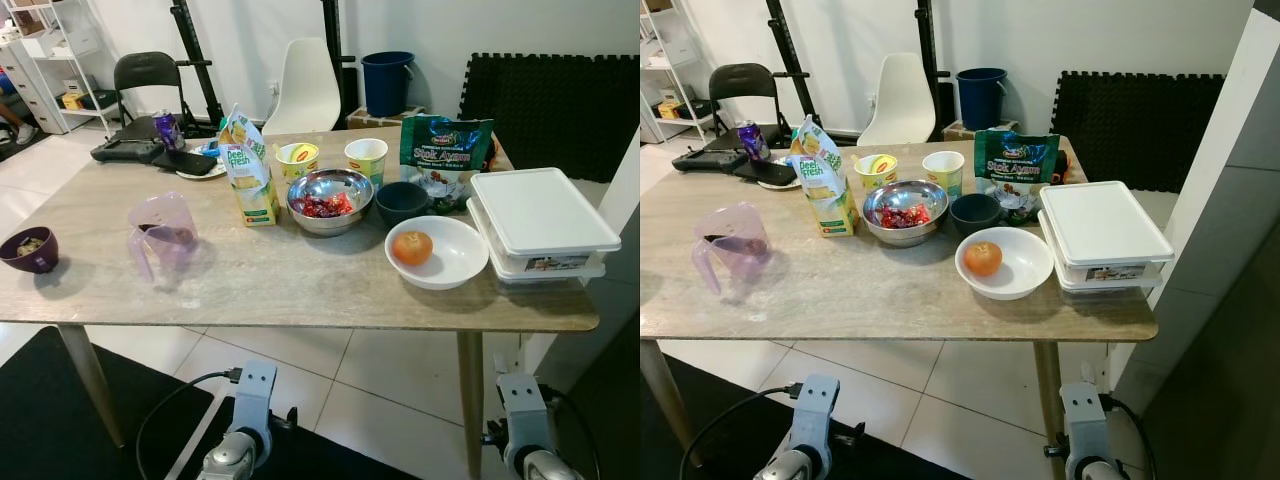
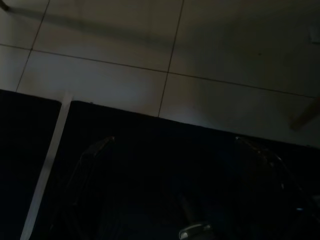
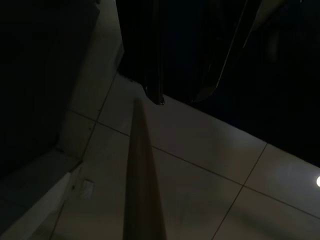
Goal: Restocking fridge
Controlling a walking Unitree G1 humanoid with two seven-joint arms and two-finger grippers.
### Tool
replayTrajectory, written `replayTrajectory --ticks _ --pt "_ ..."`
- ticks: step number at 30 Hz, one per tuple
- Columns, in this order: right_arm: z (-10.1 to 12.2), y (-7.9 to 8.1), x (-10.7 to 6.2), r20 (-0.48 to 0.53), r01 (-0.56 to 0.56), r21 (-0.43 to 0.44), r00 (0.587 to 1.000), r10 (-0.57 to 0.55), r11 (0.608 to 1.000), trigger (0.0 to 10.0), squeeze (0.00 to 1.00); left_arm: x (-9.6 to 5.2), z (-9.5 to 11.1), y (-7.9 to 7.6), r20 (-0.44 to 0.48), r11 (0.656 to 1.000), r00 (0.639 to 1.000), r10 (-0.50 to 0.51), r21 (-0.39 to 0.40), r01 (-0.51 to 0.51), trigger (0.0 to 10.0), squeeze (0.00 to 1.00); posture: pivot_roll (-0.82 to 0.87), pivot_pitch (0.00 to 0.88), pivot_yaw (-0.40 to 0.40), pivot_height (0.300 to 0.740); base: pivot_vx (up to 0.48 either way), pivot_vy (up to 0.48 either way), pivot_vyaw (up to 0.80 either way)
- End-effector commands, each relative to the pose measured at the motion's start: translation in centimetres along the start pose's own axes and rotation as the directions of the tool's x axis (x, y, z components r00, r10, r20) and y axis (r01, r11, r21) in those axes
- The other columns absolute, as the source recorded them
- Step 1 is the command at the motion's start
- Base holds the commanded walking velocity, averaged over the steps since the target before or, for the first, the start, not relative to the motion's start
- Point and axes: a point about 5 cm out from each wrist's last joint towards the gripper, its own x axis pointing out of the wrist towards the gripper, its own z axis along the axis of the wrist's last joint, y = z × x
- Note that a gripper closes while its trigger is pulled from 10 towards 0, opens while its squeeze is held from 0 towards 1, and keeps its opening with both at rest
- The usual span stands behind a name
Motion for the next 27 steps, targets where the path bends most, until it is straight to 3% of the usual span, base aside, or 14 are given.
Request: replayTrajectory --ticks 1,15,18,20,21,22,24,25,26,27 --pt "0.0 0.2 0.0 0.002 -0.006 0.012 1.0 0.006 1.0 10.0 0.0 -0.2 -0.3 0.4 -0.008 1.0 1.0 0.016 0.003 -0.016 10.0 0.0 -0.09 0.066 0.073 0.74 0.0 -0.33 0.0" --pt "0.4 0.3 0.1 0.017 -0.015 0.002 1.0 0.015 1.0 10.0 0.0 -0.1 -0.4 0.5 -0.008 1.0 1.0 0.023 -0.02 -0.023 10.0 0.0 -0.09 0.056 0.075 0.74 0.0 0.0 0.0" --pt "1.0 0.4 0.1 0.044 -0.049 -0.051 0.998 0.051 0.998 10.0 0.0 -0.2 -0.6 0.5 -0.014 1.0 1.0 0.019 -0.012 -0.019 10.0 0.0 -0.1 0.056 0.078 0.74 0.0 0.0 0.0" --pt "1.2 0.8 0.1 0.021 -0.14 -0.086 0.99 0.142 0.986 10.0 0.0 -0.2 -0.6 0.5 -0.014 1.0 1.0 0.016 -0.007 -0.016 10.0 0.0 -0.1 0.06 0.083 0.74 0.0 0.0 0.0" --pt "1.5 1.3 0.0 0.0 -0.236 -0.18 0.971 0.24 0.955 10.0 0.0 -0.2 -0.6 0.6 -0.013 1.0 1.0 0.013 0.004 -0.012 10.0 0.0 -0.1 0.062 0.085 0.74 0.0 0.0 0.0" --pt "1.5 1.3 0.0 0.0 -0.236 -0.18 0.971 0.24 0.955 10.0 0.0 -0.2 -0.6 0.6 -0.013 1.0 1.0 0.013 0.004 -0.012 10.0 0.0 -0.1 0.062 0.085 0.74 0.0 0.0 0.0" --pt "1.7 2.2 -0.5 -0.078 -0.422 -0.357 0.902 0.424 0.833 10.0 0.0 -0.3 -0.6 0.6 -0.012 1.0 1.0 0.009 0.015 -0.008 10.0 0.0 -0.11 0.062 0.088 0.74 0.0 0.0 0.0" --pt "1.9 2.4 -1.1 -0.137 -0.529 -0.43 0.839 0.527 0.731 10.0 0.0 -0.3 -0.6 0.6 -0.012 1.0 1.0 0.007 0.018 -0.007 10.0 0.0 -0.11 0.065 0.089 0.74 0.0 0.0 0.0" --pt "2.3 2.5 -1.9 -0.183 -0.607 -0.466 0.778 0.601 0.643 10.0 0.0 -0.3 -0.6 0.6 -0.012 1.0 1.0 0.006 0.018 -0.006 10.0 0.0 -0.11 0.067 0.087 0.74 0.0 0.0 0.0" --pt "2.7 2.5 -2.5 -0.214 -0.659 -0.476 0.729 0.651 0.582 10.0 0.0 -0.2 -0.6 0.6 -0.012 1.0 1.0 0.006 0.019 -0.006 10.0 0.0 -0.11 0.067 0.087 0.74 0.0 0.0 0.0"
